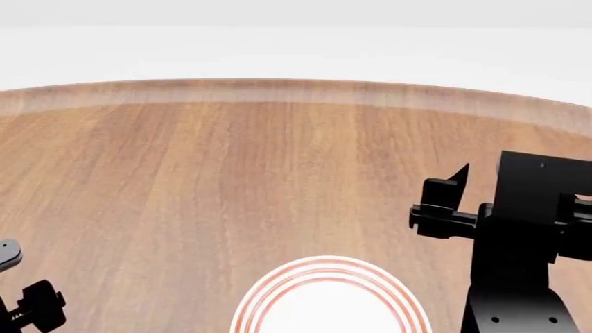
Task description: Pick up the red mug and put it on the plate
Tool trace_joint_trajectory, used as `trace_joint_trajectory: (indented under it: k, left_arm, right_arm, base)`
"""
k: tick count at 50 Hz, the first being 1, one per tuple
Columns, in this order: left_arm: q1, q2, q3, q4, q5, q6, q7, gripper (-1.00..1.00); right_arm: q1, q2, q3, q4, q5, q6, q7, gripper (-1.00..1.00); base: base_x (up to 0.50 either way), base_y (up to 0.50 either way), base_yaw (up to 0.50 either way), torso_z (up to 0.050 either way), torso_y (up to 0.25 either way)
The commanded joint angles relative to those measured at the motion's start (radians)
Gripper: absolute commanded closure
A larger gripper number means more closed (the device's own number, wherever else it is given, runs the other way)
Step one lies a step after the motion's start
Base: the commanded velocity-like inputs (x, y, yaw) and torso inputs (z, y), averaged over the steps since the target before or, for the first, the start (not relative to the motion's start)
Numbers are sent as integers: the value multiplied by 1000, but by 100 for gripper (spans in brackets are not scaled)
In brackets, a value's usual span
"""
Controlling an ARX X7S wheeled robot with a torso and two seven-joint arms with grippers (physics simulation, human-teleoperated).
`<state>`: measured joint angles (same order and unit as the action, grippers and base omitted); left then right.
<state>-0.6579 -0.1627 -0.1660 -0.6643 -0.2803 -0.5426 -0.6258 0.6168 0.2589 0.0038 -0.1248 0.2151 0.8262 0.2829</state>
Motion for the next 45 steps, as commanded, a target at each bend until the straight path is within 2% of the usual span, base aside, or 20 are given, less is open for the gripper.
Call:
trace_joint_trajectory:
  k: [1,19,33,34,45]
  left_arm:
    - [-18,-5,1,-62,1,31,4,-100]
    - [-105,-21,8,-298,16,128,33,-100]
    - [-120,-26,-2,-333,8,132,25,-100]
    - [-116,-25,-2,-326,10,136,20,100]
    - [-118,-24,0,-332,8,142,20,100]
  right_arm:
    - [-2,1,-4,3,4,-4,1,-100]
    - [-5,0,-14,21,7,-20,2,-100]
    - [-4,1,-16,33,11,-31,4,-100]
    - [-6,2,-16,32,12,-30,4,-100]
    - [-7,2,-19,38,16,-33,6,-100]
  base:
    - [0,0,0,0,0]
    - [0,0,0,0,0]
    - [0,0,0,0,0]
    - [0,0,0,0,0]
    - [0,0,0,0,0]
